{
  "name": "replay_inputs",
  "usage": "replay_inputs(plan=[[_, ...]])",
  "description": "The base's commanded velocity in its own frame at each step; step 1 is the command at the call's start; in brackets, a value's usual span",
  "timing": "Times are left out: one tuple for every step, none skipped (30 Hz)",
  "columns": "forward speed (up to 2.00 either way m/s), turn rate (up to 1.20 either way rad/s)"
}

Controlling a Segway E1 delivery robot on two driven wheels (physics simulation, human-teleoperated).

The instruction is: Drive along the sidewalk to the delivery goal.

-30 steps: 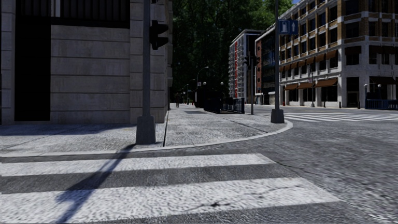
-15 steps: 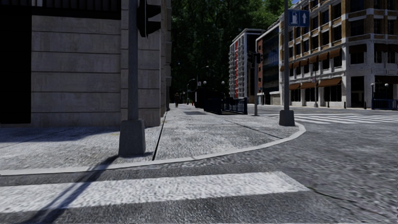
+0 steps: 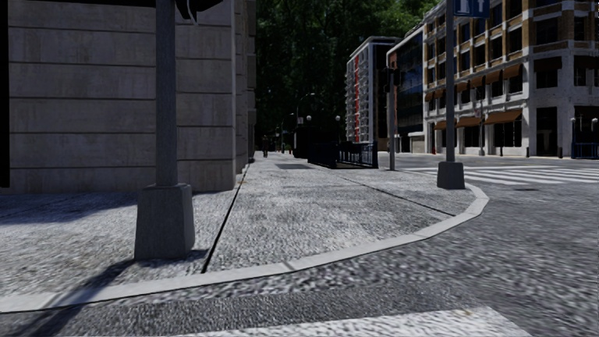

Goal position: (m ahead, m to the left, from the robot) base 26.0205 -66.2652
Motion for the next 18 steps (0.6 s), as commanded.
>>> replay_inputs(plan=[[1.59,0.0],[1.59,0.0],[1.59,0.0],[1.59,0.0],[1.59,0.0],[1.59,0.0],[1.59,0.0],[1.59,0.0],[1.59,0.0],[1.59,0.0],[1.59,0.0],[1.59,0.0],[1.59,0.0],[1.59,0.0],[1.59,0.0],[1.59,0.0],[1.59,0.0],[1.56,0.0]])
